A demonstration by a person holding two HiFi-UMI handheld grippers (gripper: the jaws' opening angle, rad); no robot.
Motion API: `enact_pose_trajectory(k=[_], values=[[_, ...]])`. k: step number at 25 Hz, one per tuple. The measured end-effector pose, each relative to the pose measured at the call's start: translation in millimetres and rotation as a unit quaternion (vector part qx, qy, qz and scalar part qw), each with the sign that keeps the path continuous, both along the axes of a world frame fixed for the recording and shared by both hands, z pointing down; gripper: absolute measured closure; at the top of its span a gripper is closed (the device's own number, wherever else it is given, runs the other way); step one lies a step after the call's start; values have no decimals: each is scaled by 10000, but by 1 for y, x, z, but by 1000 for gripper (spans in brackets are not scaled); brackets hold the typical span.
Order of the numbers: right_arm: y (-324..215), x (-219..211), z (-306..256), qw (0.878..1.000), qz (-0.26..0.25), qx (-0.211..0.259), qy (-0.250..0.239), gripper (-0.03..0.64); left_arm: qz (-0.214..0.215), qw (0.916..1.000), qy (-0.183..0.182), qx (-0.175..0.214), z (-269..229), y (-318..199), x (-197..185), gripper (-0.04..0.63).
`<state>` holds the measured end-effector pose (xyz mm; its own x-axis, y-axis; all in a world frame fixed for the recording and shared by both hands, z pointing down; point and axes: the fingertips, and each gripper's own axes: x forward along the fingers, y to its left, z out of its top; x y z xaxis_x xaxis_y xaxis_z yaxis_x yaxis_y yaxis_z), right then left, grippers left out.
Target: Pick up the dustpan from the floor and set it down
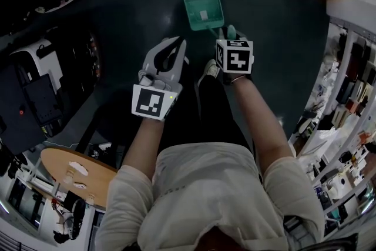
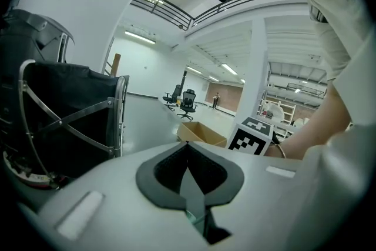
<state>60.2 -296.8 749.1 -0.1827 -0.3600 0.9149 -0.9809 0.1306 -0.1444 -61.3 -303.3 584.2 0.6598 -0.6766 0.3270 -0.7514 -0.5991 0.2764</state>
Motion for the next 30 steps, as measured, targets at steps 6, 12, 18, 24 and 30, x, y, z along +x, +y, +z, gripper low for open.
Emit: enact_pose_trajectory(k=[6,12,18,24,30], values=[[8,10,-45,10000,3,97,-22,611,-3,9997,42,244,-35,-1,-5,583],[27,28,-117,9989,104,410,-196,611,-47,9987,163,475,-90,12,9,583],[33,41,-195,9937,203,997,-470,611,-129,9953,435,851,-143,26,23,583],[62,53,-256,9869,60,1536,-498,611,-127,9904,429,1305,-194,40,31,583],[94,64,-285,9842,-195,1673,-551,611,-191,9878,355,1507,-209,68,33,583]])
